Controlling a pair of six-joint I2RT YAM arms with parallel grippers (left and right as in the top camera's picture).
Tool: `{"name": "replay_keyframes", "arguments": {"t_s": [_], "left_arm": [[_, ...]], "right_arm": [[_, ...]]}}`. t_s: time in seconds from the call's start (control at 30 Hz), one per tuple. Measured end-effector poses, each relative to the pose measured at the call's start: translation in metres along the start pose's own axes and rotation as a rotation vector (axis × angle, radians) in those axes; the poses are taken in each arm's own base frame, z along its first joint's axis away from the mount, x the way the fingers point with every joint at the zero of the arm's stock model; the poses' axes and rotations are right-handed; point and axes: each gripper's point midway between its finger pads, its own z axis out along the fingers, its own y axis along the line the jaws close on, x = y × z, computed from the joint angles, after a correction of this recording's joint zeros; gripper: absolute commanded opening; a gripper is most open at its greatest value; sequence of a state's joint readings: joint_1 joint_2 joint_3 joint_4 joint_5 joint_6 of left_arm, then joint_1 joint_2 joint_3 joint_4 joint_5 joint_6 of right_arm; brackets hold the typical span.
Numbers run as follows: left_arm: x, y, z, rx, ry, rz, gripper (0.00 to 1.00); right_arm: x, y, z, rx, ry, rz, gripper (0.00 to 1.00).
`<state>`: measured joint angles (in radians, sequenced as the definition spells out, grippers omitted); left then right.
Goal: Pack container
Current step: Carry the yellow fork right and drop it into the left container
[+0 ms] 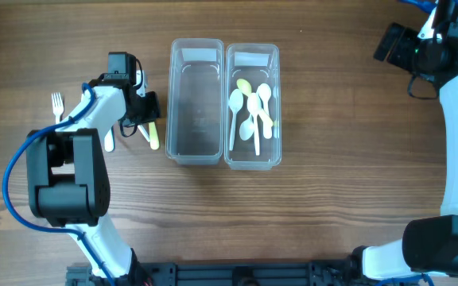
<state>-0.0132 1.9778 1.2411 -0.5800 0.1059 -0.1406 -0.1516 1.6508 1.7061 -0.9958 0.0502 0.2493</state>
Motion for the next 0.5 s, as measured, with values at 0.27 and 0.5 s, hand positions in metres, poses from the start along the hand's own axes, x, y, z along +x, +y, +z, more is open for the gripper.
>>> {"name": "replay_keyframes", "arguments": {"t_s": [0.27,0.5], "left_arm": [[0.004,0.005,-0.017,-0.042,0.044,-0.005,0.04],[-0.041,-0.026,-0.129,-0.004,-0.209,0.032,0.04]], "right_arm": [[0.000,0.000,0.000,0.000,0.000,0.000,1.00],[0.000,0.000,0.000,0.000,0.000,0.000,1.00]]}}
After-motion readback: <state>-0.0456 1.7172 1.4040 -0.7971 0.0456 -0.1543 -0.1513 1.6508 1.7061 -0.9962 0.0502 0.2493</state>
